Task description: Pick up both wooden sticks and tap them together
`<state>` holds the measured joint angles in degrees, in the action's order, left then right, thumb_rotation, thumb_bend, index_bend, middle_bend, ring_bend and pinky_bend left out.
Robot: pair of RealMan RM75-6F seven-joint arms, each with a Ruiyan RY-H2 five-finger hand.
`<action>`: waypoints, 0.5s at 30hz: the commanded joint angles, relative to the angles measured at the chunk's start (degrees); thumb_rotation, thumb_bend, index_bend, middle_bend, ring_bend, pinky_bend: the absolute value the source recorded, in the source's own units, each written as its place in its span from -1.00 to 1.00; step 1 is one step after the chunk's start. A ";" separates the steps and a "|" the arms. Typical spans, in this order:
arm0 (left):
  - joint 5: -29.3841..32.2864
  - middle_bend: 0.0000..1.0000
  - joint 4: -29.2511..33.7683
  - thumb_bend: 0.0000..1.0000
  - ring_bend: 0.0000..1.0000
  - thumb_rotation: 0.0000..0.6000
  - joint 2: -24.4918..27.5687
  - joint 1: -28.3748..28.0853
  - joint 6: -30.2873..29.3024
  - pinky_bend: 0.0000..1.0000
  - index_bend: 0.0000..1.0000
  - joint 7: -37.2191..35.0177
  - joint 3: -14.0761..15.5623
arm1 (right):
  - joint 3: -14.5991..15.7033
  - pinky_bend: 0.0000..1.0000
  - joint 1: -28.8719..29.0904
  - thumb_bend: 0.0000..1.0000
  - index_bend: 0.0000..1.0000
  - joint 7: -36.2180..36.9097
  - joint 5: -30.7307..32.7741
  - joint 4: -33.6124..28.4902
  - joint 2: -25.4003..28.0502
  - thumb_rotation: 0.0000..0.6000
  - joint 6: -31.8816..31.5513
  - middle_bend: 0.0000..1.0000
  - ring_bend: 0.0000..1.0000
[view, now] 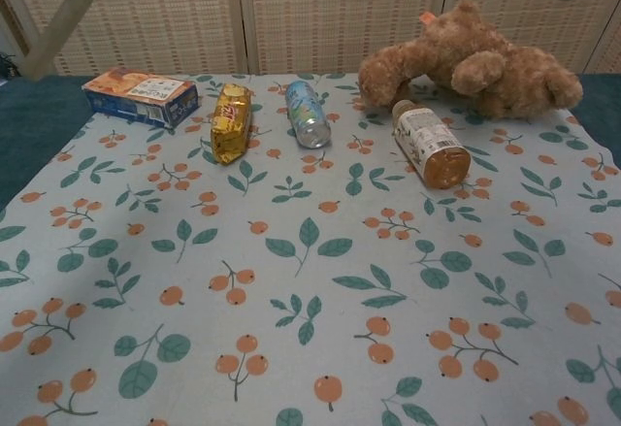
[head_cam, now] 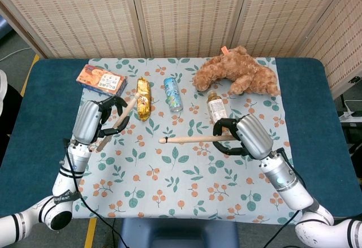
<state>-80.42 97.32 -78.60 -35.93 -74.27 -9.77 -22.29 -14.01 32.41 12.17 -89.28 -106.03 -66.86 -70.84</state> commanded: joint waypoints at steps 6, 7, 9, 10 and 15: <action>-3.66 0.65 4.54 -0.24 0.81 1.00 2.54 0.83 -1.54 1.00 0.31 -3.61 1.55 | -1.46 1.00 1.99 1.00 0.67 -0.64 3.20 1.89 -3.16 1.00 1.18 0.31 0.71; -3.69 0.65 4.72 -0.24 0.81 1.00 2.66 0.84 -1.44 1.00 0.31 -3.92 1.75 | -1.52 1.00 2.05 1.00 0.67 -0.61 3.31 1.98 -3.34 1.00 1.10 0.31 0.71; -3.81 0.65 5.15 -0.24 0.81 1.00 2.91 0.90 -1.23 1.00 0.31 -4.72 2.23 | -1.68 1.00 2.22 1.00 0.67 -0.57 3.61 2.23 -3.69 1.00 0.99 0.31 0.71; -3.90 0.65 5.34 -0.24 0.81 1.00 3.00 0.94 -1.18 1.00 0.31 -4.95 2.46 | -1.73 1.00 2.29 1.00 0.67 -0.54 3.70 2.31 -3.81 1.00 0.96 0.31 0.71; -4.07 0.65 5.54 -0.24 0.81 1.00 2.99 0.74 -0.58 1.00 0.32 -5.84 3.46 | -2.05 1.00 2.73 1.00 0.67 -0.09 4.16 2.57 -4.39 1.00 0.89 0.31 0.71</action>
<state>-84.48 102.83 -75.57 -35.14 -74.93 -15.51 -18.93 -16.01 35.08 11.98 -85.16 -103.46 -71.17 -69.93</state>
